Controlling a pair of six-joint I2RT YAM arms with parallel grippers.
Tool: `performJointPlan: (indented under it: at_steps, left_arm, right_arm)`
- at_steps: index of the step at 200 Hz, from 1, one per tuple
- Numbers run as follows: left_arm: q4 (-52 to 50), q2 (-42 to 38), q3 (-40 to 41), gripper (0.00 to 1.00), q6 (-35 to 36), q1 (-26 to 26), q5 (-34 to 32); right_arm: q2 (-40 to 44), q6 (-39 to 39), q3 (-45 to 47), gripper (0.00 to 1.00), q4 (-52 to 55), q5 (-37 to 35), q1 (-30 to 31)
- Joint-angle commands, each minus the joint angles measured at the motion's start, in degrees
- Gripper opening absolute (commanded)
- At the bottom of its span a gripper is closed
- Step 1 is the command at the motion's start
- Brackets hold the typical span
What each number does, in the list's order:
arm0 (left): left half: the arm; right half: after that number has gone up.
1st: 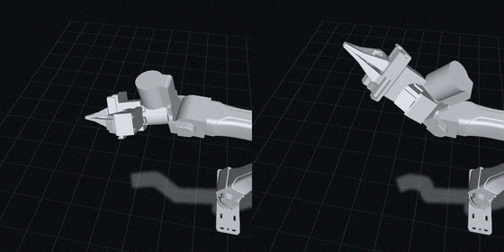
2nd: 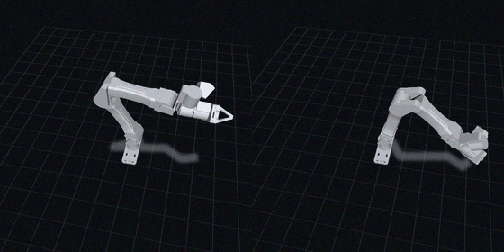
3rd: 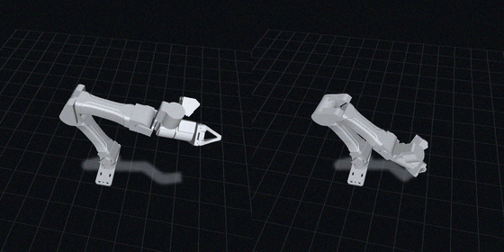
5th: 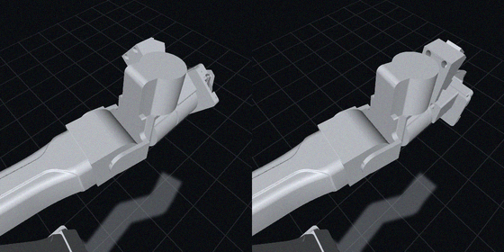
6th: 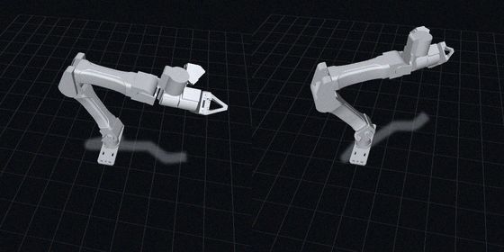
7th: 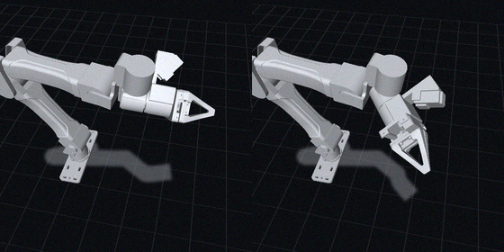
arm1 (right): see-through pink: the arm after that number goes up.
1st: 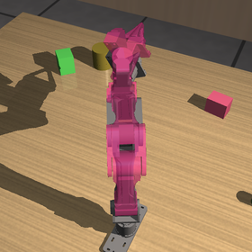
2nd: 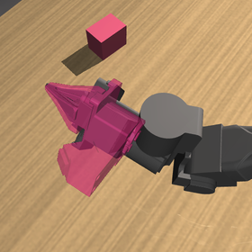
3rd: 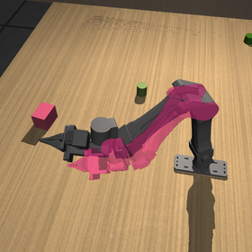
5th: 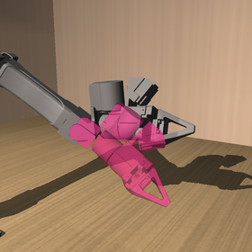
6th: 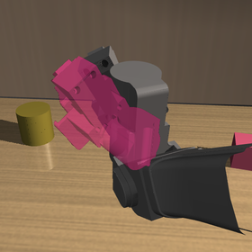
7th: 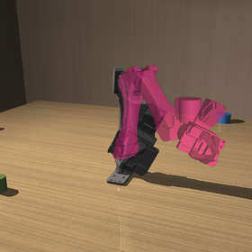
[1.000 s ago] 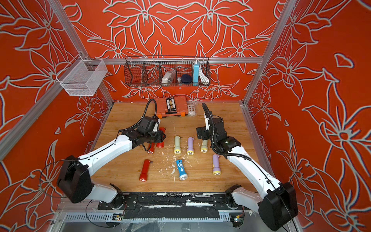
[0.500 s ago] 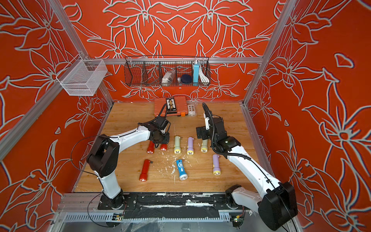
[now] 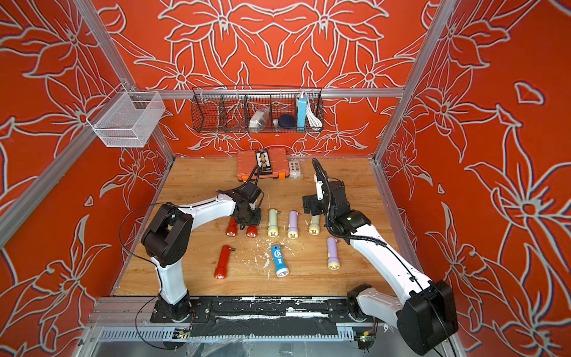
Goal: Close the plug at the bottom of the flashlight
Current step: Place the flashlight at the center of the board.
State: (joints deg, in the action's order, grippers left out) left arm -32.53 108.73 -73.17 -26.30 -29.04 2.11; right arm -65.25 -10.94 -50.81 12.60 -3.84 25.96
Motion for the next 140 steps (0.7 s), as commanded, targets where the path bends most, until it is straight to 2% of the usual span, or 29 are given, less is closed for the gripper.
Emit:
performJointPlan:
  at_steps: [1,4,15,22,64,140]
  left_arm:
    - [-1.0,0.4,0.4,0.30,-1.2,0.6,0.2]
    - [-1.0,0.2,0.5,0.31,-1.2,0.6,0.1]
    - [-1.0,-0.1,0.7,0.46,-1.2,0.6,-0.2]
    - [-1.0,-0.3,0.7,0.48,-1.2,0.6,-0.3]
    - [-2.1,-1.5,-0.3,0.55,-1.3,0.6,-0.1]
    - [-6.2,-8.7,-2.0,0.56,1.2,0.6,-4.5]
  right_arm:
    - [0.4,-0.7,0.9,0.98,-1.7,1.0,-0.4]
    - [0.5,-0.7,1.0,0.98,-1.6,1.0,-0.4]
    - [0.7,-0.7,1.2,0.98,-1.7,0.8,-0.6]
    - [0.9,-0.8,1.3,0.98,-1.8,0.9,-0.6]
    - [1.9,-1.0,1.9,0.98,-3.0,2.7,-0.8]
    - [1.8,-1.2,1.9,0.98,-2.8,3.1,-1.0]
